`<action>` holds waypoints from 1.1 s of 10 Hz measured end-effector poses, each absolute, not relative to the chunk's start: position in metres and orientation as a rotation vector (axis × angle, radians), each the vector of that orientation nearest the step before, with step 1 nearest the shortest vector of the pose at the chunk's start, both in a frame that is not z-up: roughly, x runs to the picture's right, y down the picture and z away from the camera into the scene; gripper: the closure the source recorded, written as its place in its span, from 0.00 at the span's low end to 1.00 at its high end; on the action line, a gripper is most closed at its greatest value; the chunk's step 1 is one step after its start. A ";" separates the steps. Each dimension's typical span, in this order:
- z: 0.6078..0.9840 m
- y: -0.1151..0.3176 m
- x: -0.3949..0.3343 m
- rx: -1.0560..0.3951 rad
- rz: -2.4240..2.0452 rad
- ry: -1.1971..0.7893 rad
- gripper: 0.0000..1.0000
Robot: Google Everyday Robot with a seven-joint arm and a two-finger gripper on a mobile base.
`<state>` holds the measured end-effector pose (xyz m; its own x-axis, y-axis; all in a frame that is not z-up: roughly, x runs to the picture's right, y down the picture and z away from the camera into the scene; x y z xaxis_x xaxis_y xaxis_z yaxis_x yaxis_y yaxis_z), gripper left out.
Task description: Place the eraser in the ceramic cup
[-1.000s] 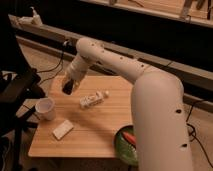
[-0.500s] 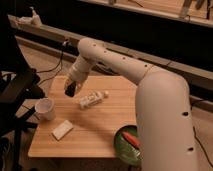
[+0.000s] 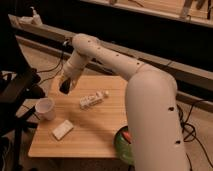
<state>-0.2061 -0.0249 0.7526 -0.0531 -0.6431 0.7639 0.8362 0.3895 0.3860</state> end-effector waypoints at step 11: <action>0.739 0.007 -0.264 -0.111 -1.357 -1.221 1.00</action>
